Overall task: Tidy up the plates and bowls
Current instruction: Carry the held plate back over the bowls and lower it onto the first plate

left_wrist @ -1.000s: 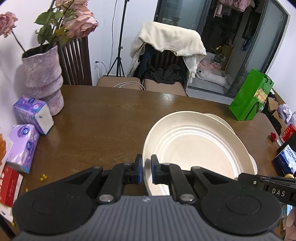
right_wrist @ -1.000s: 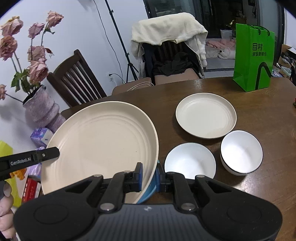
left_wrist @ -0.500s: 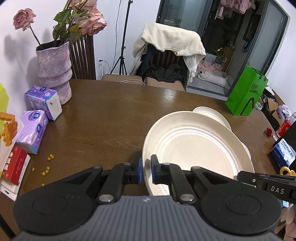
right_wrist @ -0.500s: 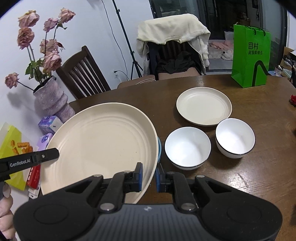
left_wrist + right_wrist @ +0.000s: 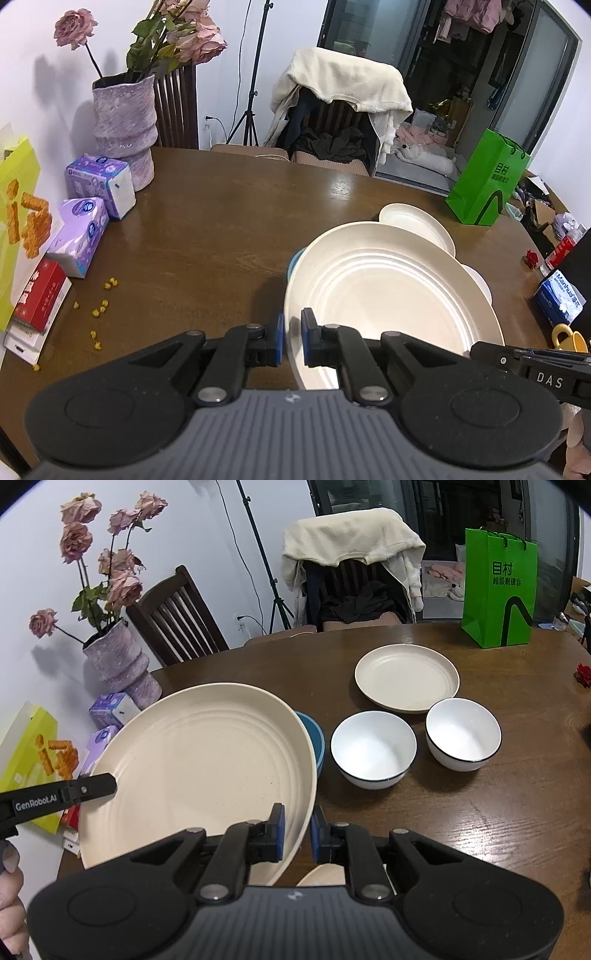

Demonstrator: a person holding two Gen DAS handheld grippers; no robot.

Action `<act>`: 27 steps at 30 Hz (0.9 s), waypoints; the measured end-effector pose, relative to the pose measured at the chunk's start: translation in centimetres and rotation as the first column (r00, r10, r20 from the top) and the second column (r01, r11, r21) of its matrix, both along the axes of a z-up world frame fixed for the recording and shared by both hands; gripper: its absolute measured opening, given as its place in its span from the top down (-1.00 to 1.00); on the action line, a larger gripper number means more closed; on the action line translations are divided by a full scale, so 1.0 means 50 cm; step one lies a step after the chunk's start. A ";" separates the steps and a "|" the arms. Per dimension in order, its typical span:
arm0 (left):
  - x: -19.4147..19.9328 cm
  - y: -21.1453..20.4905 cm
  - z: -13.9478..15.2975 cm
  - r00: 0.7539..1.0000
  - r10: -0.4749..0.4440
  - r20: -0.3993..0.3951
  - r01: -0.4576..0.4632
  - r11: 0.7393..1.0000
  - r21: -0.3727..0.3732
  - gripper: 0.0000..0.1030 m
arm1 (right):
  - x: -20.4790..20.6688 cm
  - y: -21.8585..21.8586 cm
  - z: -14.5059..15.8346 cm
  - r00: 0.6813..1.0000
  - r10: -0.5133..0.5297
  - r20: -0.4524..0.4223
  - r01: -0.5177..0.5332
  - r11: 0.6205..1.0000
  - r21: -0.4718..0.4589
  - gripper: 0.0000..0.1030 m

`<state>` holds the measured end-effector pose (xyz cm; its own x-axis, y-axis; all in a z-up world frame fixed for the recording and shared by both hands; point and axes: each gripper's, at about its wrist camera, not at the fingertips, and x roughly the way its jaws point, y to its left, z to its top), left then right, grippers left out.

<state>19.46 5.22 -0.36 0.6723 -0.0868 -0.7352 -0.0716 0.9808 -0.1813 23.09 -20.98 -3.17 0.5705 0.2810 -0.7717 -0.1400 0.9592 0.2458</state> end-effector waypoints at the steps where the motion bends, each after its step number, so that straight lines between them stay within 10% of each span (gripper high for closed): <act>1: -0.007 -0.001 0.000 1.000 0.001 0.001 -0.001 1.000 0.000 0.81 | -0.005 -0.001 0.000 1.000 0.001 0.000 -0.001 1.000 0.000 0.73; 27: -0.119 -0.055 -0.041 0.999 -0.019 -0.026 0.018 1.000 -0.007 0.81 | -0.117 -0.045 -0.038 1.000 -0.018 -0.019 0.018 1.000 -0.002 0.73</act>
<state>13.52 2.46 -2.40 0.6511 -0.1039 -0.7519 -0.0583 0.9808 -0.1860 17.25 -23.23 -5.04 0.5607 0.2694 -0.7830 -0.1175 0.9619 0.2468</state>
